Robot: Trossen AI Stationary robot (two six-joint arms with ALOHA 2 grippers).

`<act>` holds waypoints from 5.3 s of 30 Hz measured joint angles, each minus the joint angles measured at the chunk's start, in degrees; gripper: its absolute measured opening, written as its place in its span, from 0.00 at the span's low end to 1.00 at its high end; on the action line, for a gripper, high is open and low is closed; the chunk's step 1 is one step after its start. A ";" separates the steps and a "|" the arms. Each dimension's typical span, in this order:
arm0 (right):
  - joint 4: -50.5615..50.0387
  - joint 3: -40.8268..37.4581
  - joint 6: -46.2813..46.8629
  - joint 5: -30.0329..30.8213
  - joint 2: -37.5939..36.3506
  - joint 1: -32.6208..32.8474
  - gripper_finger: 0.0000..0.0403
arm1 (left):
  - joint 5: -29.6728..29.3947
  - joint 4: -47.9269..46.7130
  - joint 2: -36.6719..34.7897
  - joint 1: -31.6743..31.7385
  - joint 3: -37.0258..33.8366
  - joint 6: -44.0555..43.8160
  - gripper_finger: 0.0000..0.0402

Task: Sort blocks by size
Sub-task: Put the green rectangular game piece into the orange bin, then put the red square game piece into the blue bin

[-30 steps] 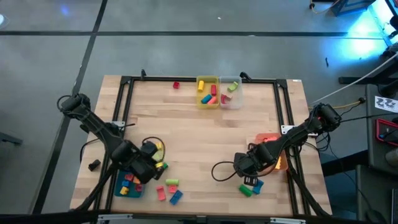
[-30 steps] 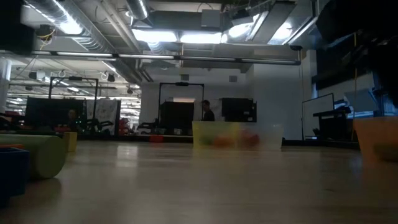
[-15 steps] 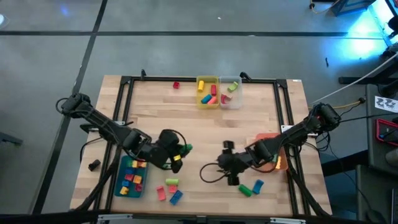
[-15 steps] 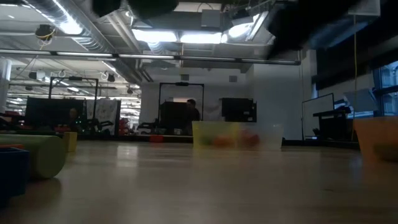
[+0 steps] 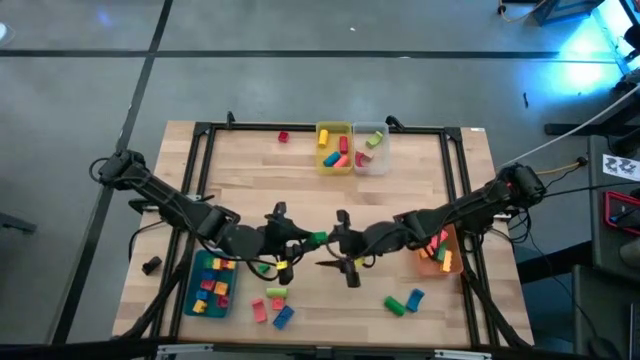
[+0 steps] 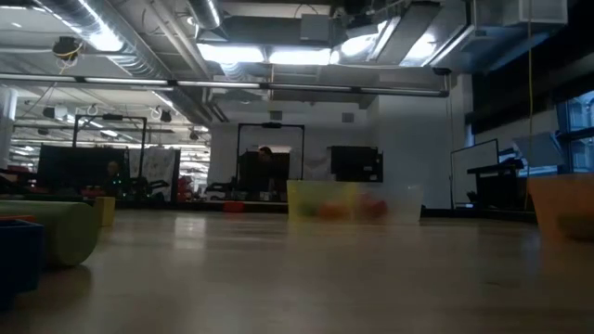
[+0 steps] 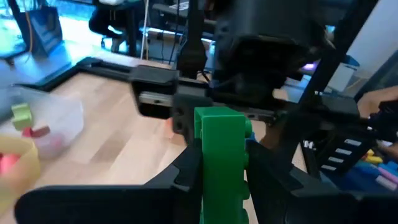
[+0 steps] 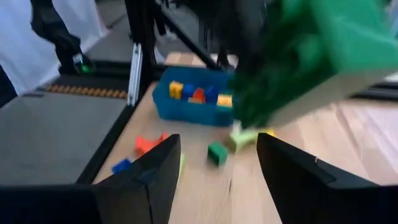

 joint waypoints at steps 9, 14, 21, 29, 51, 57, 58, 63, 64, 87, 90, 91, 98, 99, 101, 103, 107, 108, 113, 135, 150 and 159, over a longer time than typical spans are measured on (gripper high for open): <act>3.32 -0.09 -0.09 -2.46 0.00 -1.41 0.53 | 0.12 1.04 -0.07 0.01 0.09 1.40 0.21; 2.56 -0.09 0.39 0.02 0.00 -1.64 0.53 | -0.10 1.00 -0.06 0.05 0.09 1.41 0.21; 3.16 0.00 0.37 4.07 0.00 -1.73 0.53 | 0.41 1.71 0.04 0.04 0.02 1.27 0.21; 7.42 0.02 -0.13 0.12 0.00 -1.69 0.53 | 0.52 1.85 0.04 0.03 0.02 1.81 0.21; -3.95 0.13 3.46 -1.87 -0.68 -1.64 0.26 | 6.95 -1.23 -0.04 2.61 -0.03 2.48 0.34; -22.86 2.54 7.15 1.56 -2.93 -1.60 0.26 | 7.07 -2.69 -0.04 5.96 -0.01 2.12 0.47; -27.42 3.53 8.13 1.90 -3.34 -1.60 0.26 | 7.07 -3.19 -0.07 6.52 0.00 2.12 0.48; -56.19 8.61 17.20 2.06 -5.40 -1.60 0.27 | 7.35 -6.48 -0.04 10.29 0.00 2.25 0.50; -62.51 9.31 19.75 2.06 -5.77 -1.60 0.27 | 7.37 -7.45 -0.04 11.15 0.00 2.56 0.50; -99.65 -5.77 44.19 -2.37 -6.54 6.98 0.27 | 7.50 -11.97 0.02 26.86 0.00 1.66 0.49; -99.47 -8.21 44.13 -4.10 -6.54 6.97 0.27 | 7.50 -11.93 0.02 29.11 0.00 1.60 0.49; -99.36 -8.81 44.13 -4.60 -6.54 6.99 0.27 | 7.50 -11.93 0.02 29.93 0.00 1.36 0.49; -96.97 -9.68 43.64 -5.48 -6.54 6.99 0.32 | 7.48 -11.93 0.02 34.83 0.00 0.46 0.49; -96.21 -9.68 43.32 -5.65 -6.54 6.99 0.34 | 7.49 -11.93 0.02 35.41 0.00 0.46 0.49; -94.61 -9.68 41.87 -6.51 -6.54 6.99 0.37 | 7.49 -11.90 0.02 36.59 0.00 0.48 0.49; -92.77 -9.68 40.44 -7.44 -6.54 6.99 0.40 | 7.48 -11.93 0.02 37.70 0.00 0.48 0.49; -91.61 -9.68 39.11 -7.44 -6.54 6.99 0.47 | 7.47 -11.97 0.04 39.91 0.00 -1.07 0.49; -91.61 -9.68 39.10 -7.44 -6.54 6.99 0.49 | 7.43 -11.87 0.31 40.45 0.00 -1.45 0.49; -91.94 -9.68 39.08 -8.00 -6.54 6.99 0.54 | 7.43 -12.18 2.78 43.84 -0.01 -0.17 0.49; -92.20 -9.64 35.84 -8.45 -6.64 6.99 0.54 | 6.11 -12.70 25.19 65.77 -0.04 -4.77 0.49; -91.76 -9.62 35.84 -6.90 -6.67 6.99 0.54 | 11.59 -7.54 27.15 66.97 -0.07 -4.35 0.49; -91.54 -9.62 35.82 -6.90 -6.67 6.99 0.54 | 11.41 -8.72 28.80 66.97 -0.07 -5.68 0.49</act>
